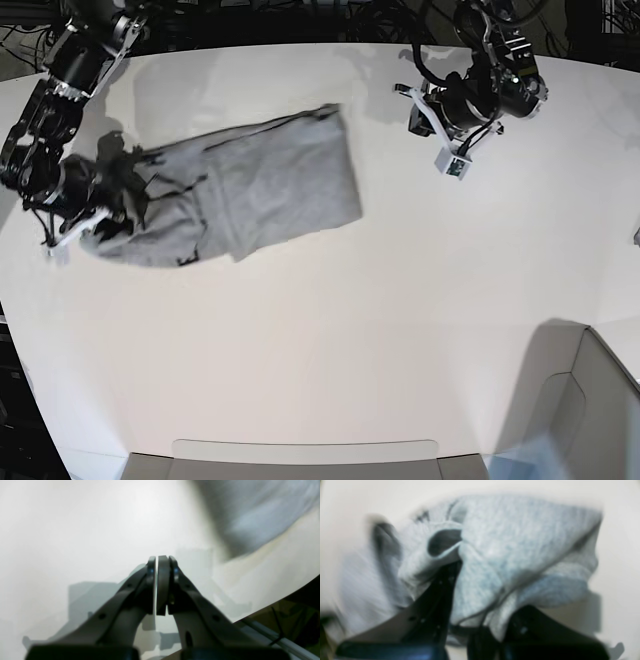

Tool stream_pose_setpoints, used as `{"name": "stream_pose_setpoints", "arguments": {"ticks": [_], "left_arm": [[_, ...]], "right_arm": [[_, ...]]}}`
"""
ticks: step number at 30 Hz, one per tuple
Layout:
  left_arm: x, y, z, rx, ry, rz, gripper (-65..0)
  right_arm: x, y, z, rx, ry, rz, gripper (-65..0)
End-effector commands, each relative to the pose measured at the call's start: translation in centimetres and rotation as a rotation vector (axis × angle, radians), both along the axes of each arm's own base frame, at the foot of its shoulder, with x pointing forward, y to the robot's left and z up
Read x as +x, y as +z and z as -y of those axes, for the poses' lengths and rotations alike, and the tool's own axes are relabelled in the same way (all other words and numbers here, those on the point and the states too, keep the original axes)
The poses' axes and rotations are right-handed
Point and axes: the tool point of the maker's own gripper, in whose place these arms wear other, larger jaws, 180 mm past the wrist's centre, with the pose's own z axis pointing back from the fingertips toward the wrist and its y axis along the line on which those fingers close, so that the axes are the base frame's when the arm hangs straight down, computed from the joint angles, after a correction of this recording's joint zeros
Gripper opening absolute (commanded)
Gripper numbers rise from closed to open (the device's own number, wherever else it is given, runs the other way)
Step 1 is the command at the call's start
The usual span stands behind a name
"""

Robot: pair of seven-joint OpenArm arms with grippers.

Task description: Fold the T-shirt properly

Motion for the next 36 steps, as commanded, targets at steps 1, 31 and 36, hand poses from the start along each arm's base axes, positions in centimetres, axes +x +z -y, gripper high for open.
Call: {"name": "stream_pose_setpoints", "arguments": {"ticks": [1, 31, 36], "left_arm": [[0.1, 0.5, -0.3, 0.004, -0.004, 0.02, -64.2], [-0.2, 0.3, -1.7, 0.055, -0.032, 0.006, -64.2], [-0.2, 0.2, -1.7, 0.055, -0.035, 0.004, -64.2]], "right_arm": [[1.3, 1.6, 0.2, -0.014, -0.001, 0.028, -65.0], [-3.8, 0.2, -22.1, -0.259, 0.187, -0.132, -65.0], [-4.3, -0.1, -22.5, -0.263, 0.215, -0.134, -65.0]]}}
